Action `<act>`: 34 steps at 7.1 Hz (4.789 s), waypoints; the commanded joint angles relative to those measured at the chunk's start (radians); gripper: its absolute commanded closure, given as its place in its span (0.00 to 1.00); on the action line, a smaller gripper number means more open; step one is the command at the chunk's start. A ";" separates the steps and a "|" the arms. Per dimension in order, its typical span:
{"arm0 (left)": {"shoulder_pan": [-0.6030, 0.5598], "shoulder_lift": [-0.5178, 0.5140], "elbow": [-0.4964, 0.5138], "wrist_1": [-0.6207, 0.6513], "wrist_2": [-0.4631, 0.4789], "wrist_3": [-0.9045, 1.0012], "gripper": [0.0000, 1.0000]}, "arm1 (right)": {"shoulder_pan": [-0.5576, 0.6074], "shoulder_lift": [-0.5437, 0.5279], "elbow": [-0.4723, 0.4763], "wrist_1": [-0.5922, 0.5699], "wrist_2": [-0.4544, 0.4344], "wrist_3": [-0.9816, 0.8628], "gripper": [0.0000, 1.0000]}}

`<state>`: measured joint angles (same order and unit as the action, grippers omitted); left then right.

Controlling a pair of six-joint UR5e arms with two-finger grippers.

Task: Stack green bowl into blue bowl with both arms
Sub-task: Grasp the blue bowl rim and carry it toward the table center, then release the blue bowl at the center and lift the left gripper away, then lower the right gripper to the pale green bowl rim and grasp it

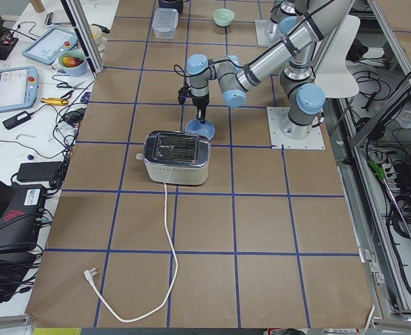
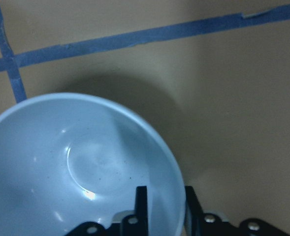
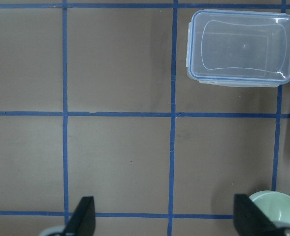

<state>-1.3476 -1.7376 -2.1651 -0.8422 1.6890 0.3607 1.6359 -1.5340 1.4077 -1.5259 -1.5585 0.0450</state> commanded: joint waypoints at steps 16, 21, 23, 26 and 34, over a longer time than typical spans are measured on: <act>-0.192 0.059 0.439 -0.477 -0.293 -0.201 0.00 | -0.027 0.003 0.016 0.032 -0.012 -0.039 0.00; -0.179 0.193 0.649 -0.713 -0.157 -0.252 0.00 | -0.432 -0.015 0.377 -0.066 -0.082 -0.386 0.04; -0.183 0.196 0.637 -0.707 -0.155 -0.252 0.00 | -0.583 -0.015 0.592 -0.341 -0.115 -0.561 0.04; -0.182 0.202 0.656 -0.706 -0.169 -0.256 0.00 | -0.653 -0.020 0.793 -0.530 -0.118 -0.616 0.06; -0.183 0.213 0.636 -0.703 -0.172 -0.264 0.00 | -0.711 -0.025 0.866 -0.556 -0.199 -0.781 1.00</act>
<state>-1.5307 -1.5228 -1.5294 -1.5459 1.5174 0.0990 0.9253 -1.5570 2.2746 -2.0851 -1.7539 -0.7406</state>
